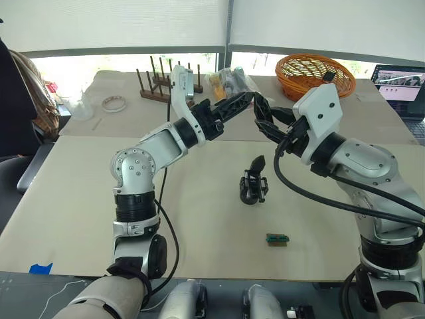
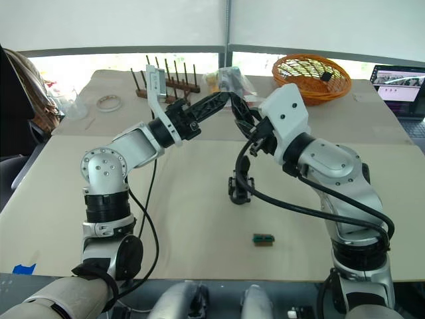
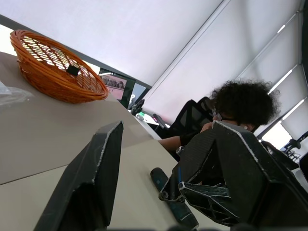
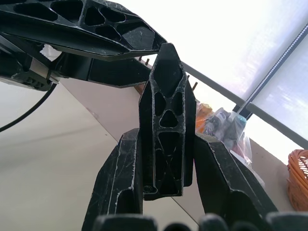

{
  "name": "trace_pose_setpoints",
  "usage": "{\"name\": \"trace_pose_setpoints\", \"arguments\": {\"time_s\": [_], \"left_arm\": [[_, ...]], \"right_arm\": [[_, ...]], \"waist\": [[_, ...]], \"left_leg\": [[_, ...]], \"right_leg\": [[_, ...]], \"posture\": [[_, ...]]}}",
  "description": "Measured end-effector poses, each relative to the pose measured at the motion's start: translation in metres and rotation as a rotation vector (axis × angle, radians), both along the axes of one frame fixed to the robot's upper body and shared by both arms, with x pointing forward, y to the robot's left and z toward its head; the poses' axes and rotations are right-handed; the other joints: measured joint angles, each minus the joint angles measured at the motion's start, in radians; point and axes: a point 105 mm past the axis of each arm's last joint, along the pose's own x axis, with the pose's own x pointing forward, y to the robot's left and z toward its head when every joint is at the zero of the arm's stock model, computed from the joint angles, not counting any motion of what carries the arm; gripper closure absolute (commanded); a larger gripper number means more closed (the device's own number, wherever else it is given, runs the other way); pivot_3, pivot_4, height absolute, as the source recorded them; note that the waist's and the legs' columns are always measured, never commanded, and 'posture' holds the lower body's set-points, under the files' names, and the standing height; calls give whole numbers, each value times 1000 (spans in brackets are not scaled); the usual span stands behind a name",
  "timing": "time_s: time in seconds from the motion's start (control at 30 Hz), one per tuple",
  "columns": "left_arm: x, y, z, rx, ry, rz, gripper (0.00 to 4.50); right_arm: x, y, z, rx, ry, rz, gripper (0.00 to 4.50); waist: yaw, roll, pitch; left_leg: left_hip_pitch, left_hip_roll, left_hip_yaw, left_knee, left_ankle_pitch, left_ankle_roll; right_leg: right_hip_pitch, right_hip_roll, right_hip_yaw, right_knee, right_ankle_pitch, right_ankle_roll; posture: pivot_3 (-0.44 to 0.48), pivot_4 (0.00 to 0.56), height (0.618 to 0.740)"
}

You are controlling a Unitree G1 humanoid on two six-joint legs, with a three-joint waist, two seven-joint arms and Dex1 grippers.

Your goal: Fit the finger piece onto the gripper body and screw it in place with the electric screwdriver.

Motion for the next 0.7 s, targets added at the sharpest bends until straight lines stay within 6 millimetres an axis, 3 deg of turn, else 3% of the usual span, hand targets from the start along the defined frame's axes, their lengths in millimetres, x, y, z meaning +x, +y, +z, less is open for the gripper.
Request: {"name": "trace_pose_setpoints", "arguments": {"time_s": [0.07, 0.2, 0.43, 0.7], "left_arm": [[1, 2, 0, 0, 0, 6, 0], [-4, -2, 4, 9, -32, -20, 0], [-21, -11, 13, 13, -104, -97, 0], [-11, -17, 4, 27, -71, -49, 0]], "right_arm": [[1, -2, 0, 3, 2, -7, 3385], [8, -8, -17, 24, 86, -32, 3385], [8, -10, -16, 43, 97, -33, 3385], [2, 3, -10, 25, 73, 17, 3385]], "waist": [[0, 0, 0], [1, 0, 0], [1, 0, 0], [0, 0, 0]], "left_leg": [[0, 0, 0, 0, 0, 0], [0, 0, 1, 0, 0, 0], [0, 0, 0, -1, 0, 0], [0, 0, 1, 0, 0, 0]], "right_leg": [[0, 0, 0, 0, 0, 0], [0, 0, 0, 0, 0, 0], [0, 0, 0, 0, 0, 0], [0, 0, 1, 0, 0, 0]], "posture": [[0, 150, 740], [0, 150, 740], [0, 150, 740], [0, 150, 740]]}}
